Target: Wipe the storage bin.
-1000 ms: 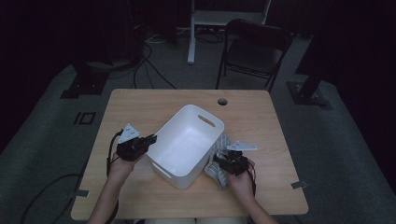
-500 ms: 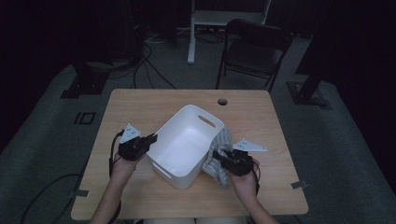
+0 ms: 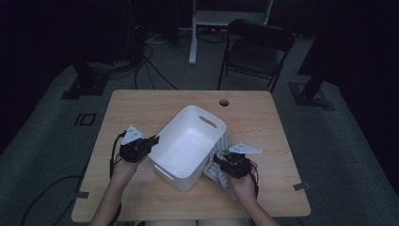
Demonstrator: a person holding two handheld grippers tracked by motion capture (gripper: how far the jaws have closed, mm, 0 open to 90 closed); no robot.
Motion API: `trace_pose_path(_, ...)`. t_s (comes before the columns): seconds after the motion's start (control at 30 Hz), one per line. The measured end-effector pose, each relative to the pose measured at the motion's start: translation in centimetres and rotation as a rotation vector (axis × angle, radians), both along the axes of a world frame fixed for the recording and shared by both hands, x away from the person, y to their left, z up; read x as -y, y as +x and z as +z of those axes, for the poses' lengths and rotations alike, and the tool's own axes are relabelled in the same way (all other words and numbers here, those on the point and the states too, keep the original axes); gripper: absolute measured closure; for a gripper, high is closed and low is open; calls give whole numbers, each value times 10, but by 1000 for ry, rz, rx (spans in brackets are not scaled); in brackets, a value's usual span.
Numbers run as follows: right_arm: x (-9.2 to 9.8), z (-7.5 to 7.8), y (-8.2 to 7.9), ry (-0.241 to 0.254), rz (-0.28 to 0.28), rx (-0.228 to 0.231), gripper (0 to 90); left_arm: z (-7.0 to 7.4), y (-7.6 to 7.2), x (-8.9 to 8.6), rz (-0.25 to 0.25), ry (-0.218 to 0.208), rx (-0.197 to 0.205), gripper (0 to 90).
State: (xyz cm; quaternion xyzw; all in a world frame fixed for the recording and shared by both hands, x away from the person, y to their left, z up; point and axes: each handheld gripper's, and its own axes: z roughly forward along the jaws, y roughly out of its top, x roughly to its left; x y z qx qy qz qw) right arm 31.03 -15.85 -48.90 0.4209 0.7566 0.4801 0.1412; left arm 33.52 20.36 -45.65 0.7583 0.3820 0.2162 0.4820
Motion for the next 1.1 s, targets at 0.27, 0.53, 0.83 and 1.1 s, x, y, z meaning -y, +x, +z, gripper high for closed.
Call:
trace_pose_path(0.27, 1, -18, 11, -57, -10, -49, 764, 0, 0, 1, 6, 0, -2, 861)
trace_pose_path(0.53, -1, -34, 18, -82, -26, -91, 763, 0, -1, 2, 20, 10, 4, 860)
trace_pose_path(0.83, 2, 15, -11, 44, 24, 37, 764, 0, -2, 2, 34, 1, 8, 859)
trace_pose_path(1.1, -5, 18, -15, 37, 42, 65, 764, 0, -2, 3, 14, 12, 9, 859)
